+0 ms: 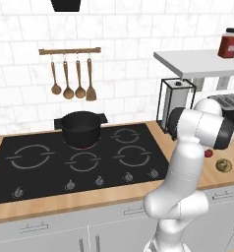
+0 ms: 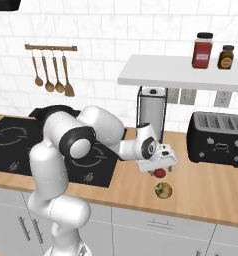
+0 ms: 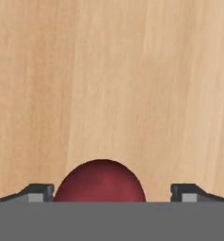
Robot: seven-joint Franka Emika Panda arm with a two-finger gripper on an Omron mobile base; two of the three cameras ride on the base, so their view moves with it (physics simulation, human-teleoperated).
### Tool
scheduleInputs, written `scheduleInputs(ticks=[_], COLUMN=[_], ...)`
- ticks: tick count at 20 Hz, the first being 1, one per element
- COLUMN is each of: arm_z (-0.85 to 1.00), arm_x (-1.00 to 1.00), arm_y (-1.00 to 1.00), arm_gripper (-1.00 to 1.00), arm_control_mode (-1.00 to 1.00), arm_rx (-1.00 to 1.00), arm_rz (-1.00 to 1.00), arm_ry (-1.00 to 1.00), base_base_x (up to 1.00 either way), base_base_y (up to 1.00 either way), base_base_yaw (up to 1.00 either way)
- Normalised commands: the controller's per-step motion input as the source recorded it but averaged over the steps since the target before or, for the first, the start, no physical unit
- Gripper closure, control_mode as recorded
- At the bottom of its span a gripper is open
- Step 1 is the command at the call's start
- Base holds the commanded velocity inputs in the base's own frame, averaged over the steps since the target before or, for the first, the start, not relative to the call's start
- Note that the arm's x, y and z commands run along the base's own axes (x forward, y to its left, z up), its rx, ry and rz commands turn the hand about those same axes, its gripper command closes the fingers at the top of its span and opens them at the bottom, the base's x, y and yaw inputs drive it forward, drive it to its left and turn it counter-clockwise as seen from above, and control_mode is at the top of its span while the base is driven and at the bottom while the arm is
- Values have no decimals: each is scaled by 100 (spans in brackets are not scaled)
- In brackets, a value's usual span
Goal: Put the onion and tomato in the pot. Retrieve the spatula and lightly stir the vegetables in the pot.
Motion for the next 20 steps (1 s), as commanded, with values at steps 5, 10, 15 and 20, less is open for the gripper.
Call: scheduleInputs(ticks=[5,10,15,20], arm_z=[-23,2,34,77], arm_x=[0,-39,-89,-38], arm_y=[0,11,70,100], arm_gripper=[100,100,100,100], arm_control_mode=[-100,-100,-100,-100], arm_rx=[0,10,4,-5], arm_rz=[0,0,7,16], arm_ry=[0,0,-13,-17], base_base_x=[0,0,0,0], base_base_y=[0,0,0,0], base_base_yaw=[0,0,0,0])
